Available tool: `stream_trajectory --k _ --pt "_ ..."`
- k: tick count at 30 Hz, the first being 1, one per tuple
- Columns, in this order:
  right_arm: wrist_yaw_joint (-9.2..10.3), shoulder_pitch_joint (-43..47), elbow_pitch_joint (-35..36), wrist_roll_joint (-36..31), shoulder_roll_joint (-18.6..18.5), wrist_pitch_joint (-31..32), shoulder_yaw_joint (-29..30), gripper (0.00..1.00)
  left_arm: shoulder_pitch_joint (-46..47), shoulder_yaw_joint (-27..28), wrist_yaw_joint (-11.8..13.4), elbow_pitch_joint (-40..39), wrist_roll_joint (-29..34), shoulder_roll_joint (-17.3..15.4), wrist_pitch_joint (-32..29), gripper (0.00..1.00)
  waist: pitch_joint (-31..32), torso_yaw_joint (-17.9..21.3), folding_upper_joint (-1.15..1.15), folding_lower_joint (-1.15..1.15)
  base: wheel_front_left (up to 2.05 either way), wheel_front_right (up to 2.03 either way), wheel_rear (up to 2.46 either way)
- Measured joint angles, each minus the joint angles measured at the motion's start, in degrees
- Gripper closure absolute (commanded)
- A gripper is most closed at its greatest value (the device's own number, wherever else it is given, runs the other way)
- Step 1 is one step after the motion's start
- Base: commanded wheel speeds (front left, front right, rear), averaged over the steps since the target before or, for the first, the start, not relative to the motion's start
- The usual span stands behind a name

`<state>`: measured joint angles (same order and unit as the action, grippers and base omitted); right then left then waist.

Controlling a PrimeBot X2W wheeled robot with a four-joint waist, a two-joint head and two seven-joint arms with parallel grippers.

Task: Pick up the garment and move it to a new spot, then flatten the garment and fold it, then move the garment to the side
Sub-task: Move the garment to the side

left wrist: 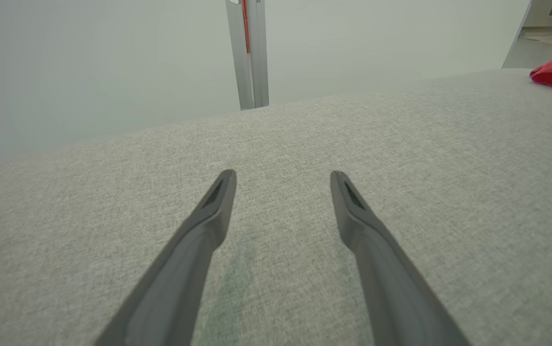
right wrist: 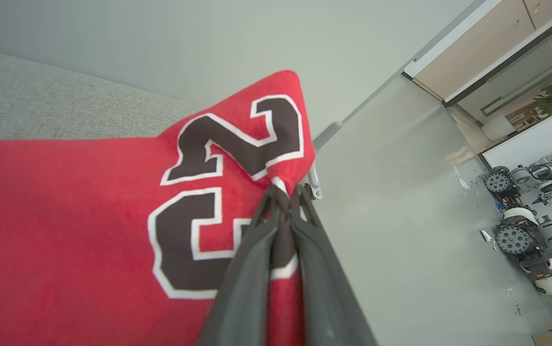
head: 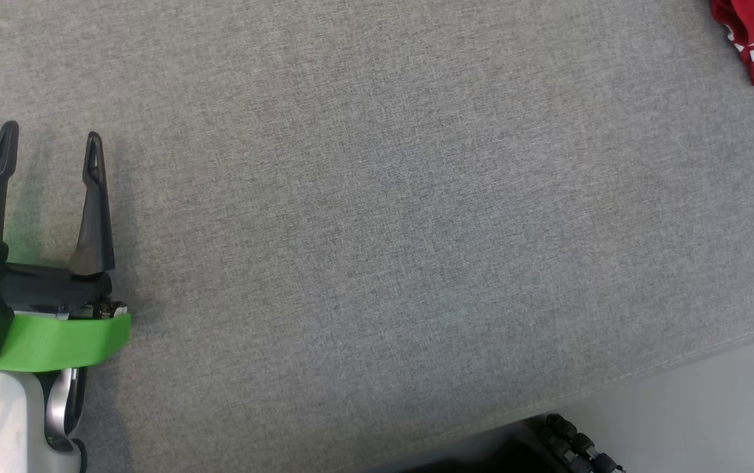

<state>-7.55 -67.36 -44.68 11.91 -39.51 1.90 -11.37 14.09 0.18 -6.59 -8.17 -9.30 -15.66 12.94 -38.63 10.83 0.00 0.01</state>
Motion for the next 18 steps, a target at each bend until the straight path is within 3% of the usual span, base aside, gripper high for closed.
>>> stream_trajectory --k 10,18 --pt "0.00 -0.9 -1.2 -0.4 2.2 -6.0 0.0 0.00 -0.1 -0.3 0.5 4.2 -1.1 1.5 1.3 0.00 2.8 -0.8 0.00 0.00 0.00 0.00 0.00" --pt "0.00 4.4 2.5 1.5 5.3 -11.5 -1.5 0.00 -1.9 0.0 1.2 8.8 -1.9 4.0 1.9 0.00 8.6 -2.1 0.00 0.00 0.00 0.00 0.00"
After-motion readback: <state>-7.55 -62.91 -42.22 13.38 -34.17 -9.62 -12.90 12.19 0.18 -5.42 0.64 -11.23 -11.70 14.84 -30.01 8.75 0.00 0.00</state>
